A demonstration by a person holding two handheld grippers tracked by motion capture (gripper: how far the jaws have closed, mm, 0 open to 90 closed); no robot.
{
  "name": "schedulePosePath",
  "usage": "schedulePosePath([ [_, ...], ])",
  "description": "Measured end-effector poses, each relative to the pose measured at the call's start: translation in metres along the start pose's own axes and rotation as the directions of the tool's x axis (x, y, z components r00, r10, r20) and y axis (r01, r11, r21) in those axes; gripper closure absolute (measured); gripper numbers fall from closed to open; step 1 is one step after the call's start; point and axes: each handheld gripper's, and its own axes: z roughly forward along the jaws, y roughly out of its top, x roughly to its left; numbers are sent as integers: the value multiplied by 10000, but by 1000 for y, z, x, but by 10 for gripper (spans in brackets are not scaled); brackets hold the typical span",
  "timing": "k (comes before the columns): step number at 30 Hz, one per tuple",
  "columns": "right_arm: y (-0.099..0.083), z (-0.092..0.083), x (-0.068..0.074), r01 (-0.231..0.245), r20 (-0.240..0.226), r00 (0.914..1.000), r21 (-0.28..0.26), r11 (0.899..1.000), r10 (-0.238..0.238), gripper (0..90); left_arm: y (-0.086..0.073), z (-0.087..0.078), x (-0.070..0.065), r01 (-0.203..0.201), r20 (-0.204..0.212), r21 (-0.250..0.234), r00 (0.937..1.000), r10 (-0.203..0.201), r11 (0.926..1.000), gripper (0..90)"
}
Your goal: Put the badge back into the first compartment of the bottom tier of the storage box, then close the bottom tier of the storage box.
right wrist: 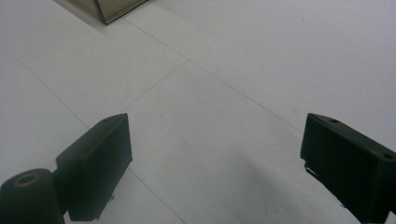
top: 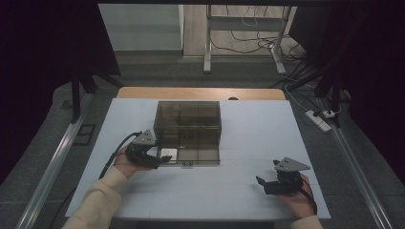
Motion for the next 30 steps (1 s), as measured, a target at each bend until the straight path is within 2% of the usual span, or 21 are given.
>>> schedulePosePath([
  [3,0,0,0,15,12,10000,5,10000,-15,87,0,1,-3,-107,126,23,9999,107,9999,288],
  [11,1,0,0,82,-6,10000,21,10000,-82,87,-1,-1,-10,-104,180,-277,9998,109,9996,284],
  [17,0,0,0,27,-10,10000,8,10000,-27,87,1,4,-15,-158,530,-306,9984,174,9994,287],
  [30,0,-1,0,29,7,10000,-11,10000,-29,87,4,12,-27,-476,709,-255,9963,493,9985,335],
])
